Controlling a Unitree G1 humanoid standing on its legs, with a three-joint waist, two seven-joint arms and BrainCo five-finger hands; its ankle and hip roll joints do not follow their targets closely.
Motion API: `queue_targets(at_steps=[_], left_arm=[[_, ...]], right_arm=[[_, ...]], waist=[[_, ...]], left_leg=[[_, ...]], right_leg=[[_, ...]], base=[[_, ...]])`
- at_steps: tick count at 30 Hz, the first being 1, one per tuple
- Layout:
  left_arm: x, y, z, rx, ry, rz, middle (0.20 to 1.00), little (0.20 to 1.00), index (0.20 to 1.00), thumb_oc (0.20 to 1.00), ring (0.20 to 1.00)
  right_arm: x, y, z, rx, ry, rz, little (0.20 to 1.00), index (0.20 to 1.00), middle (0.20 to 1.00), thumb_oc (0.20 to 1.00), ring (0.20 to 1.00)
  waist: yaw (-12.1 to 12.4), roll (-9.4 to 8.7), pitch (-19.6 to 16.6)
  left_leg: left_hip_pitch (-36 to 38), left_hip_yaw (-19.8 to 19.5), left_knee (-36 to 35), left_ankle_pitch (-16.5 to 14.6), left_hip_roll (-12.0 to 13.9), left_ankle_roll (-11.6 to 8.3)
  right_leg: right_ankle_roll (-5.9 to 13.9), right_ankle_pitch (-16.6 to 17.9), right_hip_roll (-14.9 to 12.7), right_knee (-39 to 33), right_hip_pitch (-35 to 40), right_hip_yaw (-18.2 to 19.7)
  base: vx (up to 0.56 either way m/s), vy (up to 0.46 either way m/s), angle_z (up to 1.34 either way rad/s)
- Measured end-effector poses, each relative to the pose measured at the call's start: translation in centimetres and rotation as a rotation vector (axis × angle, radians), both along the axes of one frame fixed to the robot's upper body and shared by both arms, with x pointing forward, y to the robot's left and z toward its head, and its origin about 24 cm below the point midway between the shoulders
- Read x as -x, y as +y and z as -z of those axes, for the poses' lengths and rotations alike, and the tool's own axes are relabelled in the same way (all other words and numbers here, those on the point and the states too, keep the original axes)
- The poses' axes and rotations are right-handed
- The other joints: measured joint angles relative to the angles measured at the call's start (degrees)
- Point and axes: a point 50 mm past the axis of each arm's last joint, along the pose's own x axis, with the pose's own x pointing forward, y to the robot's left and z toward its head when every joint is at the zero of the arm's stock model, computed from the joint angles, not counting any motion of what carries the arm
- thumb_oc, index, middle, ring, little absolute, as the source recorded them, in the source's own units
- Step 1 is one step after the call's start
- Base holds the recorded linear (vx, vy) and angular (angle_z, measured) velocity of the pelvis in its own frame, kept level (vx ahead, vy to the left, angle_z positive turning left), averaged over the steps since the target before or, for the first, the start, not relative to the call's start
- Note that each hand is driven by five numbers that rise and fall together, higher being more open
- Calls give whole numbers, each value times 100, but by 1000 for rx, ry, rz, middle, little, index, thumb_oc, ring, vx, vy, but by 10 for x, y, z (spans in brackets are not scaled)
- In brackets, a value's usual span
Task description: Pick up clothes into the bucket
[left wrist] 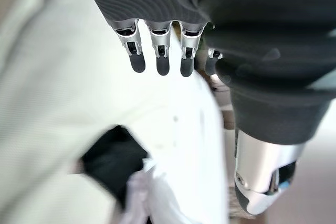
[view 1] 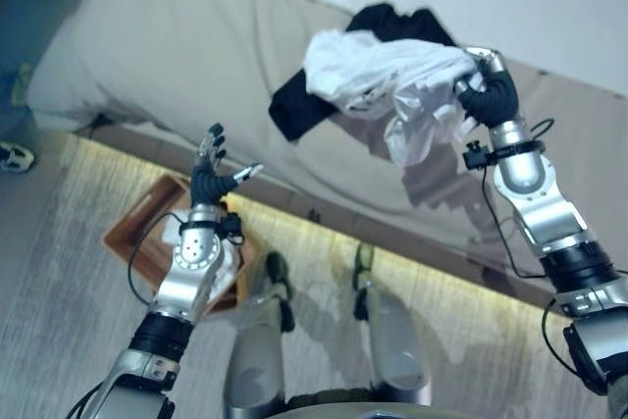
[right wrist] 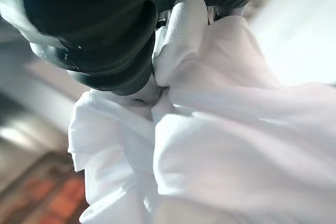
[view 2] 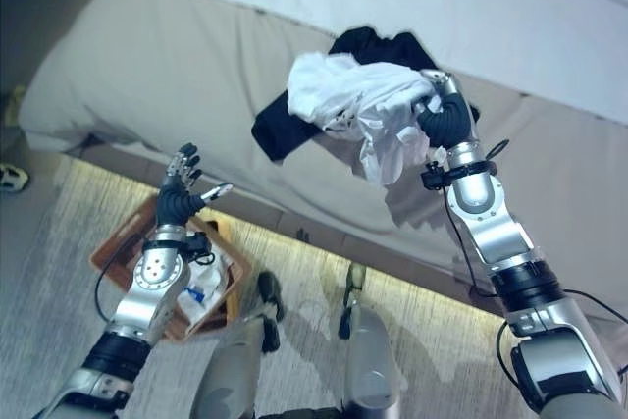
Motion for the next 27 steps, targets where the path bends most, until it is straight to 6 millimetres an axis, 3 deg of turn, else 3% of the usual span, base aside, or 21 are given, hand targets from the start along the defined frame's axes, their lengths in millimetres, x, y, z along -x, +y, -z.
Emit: queue_targets(at_steps=[4, 9, 21, 27], left_arm=[[-7, -13, -17, -205, -49, 72, 1000, 1000, 1000, 1000, 1000], [-9, -33, -14, -256, -37, 169, 1000, 1000, 1000, 1000, 1000], [-15, -108, -12, -111, 66, 575, 1000, 1000, 1000, 1000, 1000], [-7, -136, 8, -30, 219, 774, 1000, 1000, 1000, 1000, 1000]], right_arm=[[3, 4, -2, 6, 54, -110, 200, 200, 200, 200, 200], [7, 16, 6, 5, 133, -234, 200, 200, 200, 200, 200], [19, 34, 31, -20, 310, -425, 200, 200, 200, 200, 200], [20, 41, 39, -27, 364, -466, 200, 200, 200, 200, 200]], waist=[[4, -111, -392], [-175, -125, -828], [-363, -111, -1708], [-473, -35, -1930]], left_leg=[[408, 77, -252, 31, 35, -32], [852, 129, -475, 17, 23, -78], [1580, 272, -938, 34, 23, -158], [1768, 281, -1043, 50, 14, -181]], right_leg=[[-22, 54, 113, -279, 375, 23], [-6, 63, 140, -501, 796, 37], [33, 86, 240, -900, 1429, 88], [35, 86, 250, -973, 1585, 87]], base=[[119, -17, -10], [117, -21, -6], [77, -5, -5], [32, 6, 0]])
